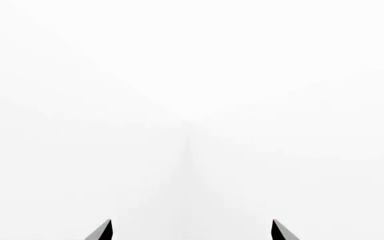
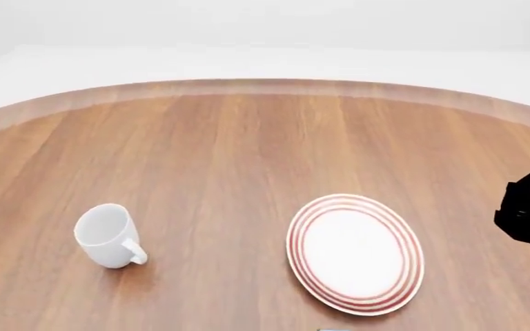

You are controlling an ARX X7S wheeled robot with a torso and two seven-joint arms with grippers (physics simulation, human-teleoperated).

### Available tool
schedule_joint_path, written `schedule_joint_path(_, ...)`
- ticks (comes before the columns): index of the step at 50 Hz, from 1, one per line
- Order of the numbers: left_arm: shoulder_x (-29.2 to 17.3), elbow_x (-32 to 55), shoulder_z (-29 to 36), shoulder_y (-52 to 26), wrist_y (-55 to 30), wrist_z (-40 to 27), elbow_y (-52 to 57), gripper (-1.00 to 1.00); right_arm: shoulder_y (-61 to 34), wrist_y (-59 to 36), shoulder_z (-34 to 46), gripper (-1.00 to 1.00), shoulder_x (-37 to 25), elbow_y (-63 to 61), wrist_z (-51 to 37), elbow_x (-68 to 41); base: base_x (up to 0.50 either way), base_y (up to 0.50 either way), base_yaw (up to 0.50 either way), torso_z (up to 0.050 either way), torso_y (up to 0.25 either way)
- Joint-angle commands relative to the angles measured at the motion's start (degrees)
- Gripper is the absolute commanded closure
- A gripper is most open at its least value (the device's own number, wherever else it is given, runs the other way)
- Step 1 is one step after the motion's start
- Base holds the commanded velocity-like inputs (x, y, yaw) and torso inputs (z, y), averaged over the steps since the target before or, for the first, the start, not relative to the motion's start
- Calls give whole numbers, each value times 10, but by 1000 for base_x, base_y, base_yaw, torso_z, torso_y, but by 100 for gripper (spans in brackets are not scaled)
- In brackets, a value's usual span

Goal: Pick up the white mug and put it on the plate, and put the chocolate pudding to the right of the plate.

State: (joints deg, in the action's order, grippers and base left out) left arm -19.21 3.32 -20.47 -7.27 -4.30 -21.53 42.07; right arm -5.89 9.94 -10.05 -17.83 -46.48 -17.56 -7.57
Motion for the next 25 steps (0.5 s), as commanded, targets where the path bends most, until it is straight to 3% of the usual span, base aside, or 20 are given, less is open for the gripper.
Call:
schedule_joint_path(1, 8, -16, -8, 3, -2, 10, 2, -100, 0, 1, -12, -100, 8, 1, 12, 7, 0, 0, 0, 0, -250)
schedule_joint_path(10, 8, -23, -4, 1, -24, 3, 3, -100, 0, 2, -10, -100, 6, 3, 10, 8, 0, 0, 0, 0, -250)
schedule_joint_path(25, 69, 89, 32, -38, -303, -32, 42, -100, 1, 0, -9, -100, 1, 2, 7, 6, 0, 0, 0, 0, 0)
